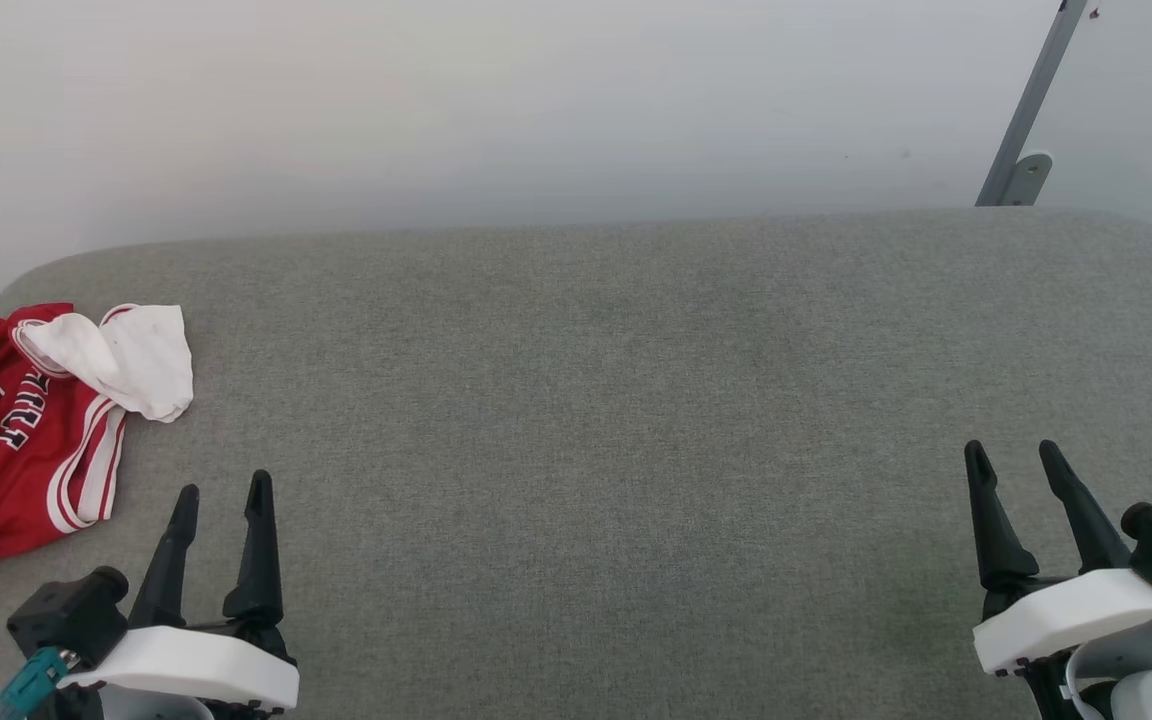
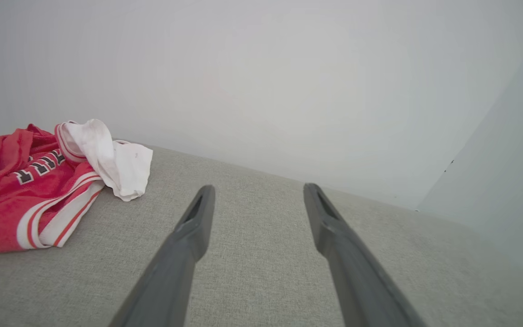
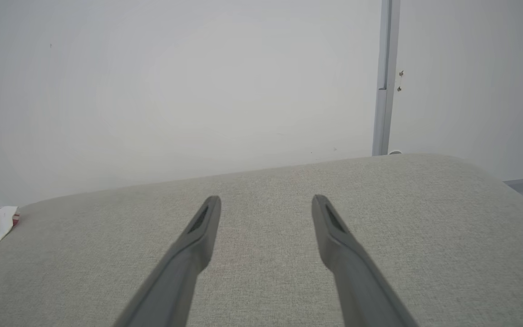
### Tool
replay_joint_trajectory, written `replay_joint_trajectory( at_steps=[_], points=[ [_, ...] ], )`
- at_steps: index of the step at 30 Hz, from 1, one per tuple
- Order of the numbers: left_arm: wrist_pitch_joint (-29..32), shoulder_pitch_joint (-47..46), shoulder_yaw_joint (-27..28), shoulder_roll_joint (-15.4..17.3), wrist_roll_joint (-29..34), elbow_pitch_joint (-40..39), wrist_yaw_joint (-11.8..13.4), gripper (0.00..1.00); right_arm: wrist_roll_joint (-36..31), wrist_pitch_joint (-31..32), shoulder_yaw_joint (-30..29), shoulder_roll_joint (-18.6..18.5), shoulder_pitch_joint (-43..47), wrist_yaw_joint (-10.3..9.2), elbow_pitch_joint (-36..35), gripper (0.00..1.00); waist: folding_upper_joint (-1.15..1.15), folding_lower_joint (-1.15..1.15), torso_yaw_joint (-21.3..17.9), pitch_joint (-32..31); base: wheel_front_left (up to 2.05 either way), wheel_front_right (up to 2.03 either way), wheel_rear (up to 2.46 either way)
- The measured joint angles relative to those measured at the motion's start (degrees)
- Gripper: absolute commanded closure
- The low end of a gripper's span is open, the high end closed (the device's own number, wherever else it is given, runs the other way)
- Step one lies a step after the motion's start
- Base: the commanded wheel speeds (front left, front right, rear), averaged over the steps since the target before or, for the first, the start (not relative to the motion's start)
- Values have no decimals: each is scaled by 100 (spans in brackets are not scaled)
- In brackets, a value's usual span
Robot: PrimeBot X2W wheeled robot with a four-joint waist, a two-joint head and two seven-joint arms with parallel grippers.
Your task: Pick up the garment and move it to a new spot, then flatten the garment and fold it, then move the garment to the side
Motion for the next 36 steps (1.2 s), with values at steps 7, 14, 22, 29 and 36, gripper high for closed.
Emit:
replay_joint_trajectory(
  at_steps=[7,14,22,29,36],
  points=[
    [-96,2,-16,25,226,1,-8,0,-286,-102,10,-24,0,1,-8,0,0,0,1,-7,0,0,0],
    [-168,11,-42,60,458,-2,-29,0,-578,-193,19,-53,-3,1,-18,0,0,0,-3,-8,0,0,0],
    [-247,24,-71,105,722,1,-51,0,-887,-293,24,-80,-3,1,-23,0,0,0,-7,-18,0,0,0],
    [-274,25,-80,115,793,2,-53,0,-1020,-343,22,-90,-3,1,-36,0,0,0,-4,-16,0,0,0],
    [-274,25,-98,115,756,18,-59,0,-1065,-346,1,-80,-1,1,-67,0,0,0,12,-13,0,0,0]
  ],
)
